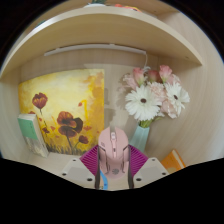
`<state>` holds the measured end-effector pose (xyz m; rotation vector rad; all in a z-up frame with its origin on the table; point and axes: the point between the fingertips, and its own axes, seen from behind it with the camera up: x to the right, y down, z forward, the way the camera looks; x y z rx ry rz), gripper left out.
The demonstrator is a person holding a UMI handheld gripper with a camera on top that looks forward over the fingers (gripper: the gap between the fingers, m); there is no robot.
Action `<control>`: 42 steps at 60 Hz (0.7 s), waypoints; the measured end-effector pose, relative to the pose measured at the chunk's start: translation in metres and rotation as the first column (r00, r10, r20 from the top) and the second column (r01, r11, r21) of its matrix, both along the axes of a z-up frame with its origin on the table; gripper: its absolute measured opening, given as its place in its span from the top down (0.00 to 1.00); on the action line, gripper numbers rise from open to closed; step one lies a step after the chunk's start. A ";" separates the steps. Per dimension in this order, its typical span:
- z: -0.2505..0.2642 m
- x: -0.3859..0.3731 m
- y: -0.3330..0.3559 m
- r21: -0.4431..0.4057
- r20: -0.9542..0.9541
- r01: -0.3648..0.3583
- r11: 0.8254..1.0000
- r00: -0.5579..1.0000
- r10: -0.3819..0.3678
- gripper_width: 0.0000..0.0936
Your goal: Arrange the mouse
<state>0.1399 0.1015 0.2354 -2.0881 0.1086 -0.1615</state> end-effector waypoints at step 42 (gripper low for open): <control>-0.244 -0.114 -0.017 -0.337 -0.084 -0.080 0.938 0.995 0.055 0.59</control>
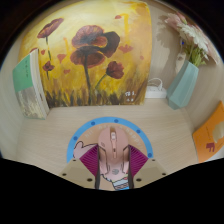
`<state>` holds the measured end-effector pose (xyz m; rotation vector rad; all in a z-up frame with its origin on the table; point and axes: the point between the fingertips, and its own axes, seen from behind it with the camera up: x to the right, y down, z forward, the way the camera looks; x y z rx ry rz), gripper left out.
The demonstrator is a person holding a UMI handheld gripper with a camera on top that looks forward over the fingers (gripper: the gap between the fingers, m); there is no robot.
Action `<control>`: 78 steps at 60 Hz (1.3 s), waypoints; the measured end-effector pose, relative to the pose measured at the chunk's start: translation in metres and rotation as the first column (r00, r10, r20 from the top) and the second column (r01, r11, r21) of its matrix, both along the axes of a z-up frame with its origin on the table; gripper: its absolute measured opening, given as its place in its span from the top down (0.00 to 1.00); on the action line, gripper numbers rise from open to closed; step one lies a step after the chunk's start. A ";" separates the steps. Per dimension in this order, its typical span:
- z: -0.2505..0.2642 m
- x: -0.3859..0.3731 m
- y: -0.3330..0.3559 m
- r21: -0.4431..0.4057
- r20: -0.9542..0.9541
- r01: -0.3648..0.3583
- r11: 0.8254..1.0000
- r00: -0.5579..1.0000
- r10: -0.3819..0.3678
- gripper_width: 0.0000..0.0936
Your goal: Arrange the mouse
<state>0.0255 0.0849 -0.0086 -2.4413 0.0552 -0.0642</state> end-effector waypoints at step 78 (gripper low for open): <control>0.217 -0.007 -0.244 0.269 -0.024 -0.083 0.960 0.995 0.093 0.20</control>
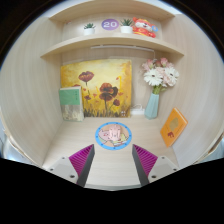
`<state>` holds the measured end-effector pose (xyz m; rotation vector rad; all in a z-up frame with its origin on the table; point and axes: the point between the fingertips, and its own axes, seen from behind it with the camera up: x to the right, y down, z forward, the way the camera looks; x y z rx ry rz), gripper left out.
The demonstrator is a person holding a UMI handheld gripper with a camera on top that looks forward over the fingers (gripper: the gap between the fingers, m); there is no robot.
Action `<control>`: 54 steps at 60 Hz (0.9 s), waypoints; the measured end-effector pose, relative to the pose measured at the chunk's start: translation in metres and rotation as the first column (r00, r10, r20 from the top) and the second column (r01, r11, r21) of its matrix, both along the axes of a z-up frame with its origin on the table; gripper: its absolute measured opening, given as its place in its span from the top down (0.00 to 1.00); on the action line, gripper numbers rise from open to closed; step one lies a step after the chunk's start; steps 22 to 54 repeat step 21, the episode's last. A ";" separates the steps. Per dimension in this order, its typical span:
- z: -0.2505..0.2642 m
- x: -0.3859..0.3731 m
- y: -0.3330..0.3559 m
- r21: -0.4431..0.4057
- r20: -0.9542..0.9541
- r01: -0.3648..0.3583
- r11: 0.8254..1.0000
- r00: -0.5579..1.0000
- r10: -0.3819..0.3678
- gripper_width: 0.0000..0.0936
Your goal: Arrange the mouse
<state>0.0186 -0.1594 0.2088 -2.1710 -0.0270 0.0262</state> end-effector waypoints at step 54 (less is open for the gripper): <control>0.012 -0.009 -0.018 0.026 -0.014 -0.030 0.999 0.999 0.030 0.20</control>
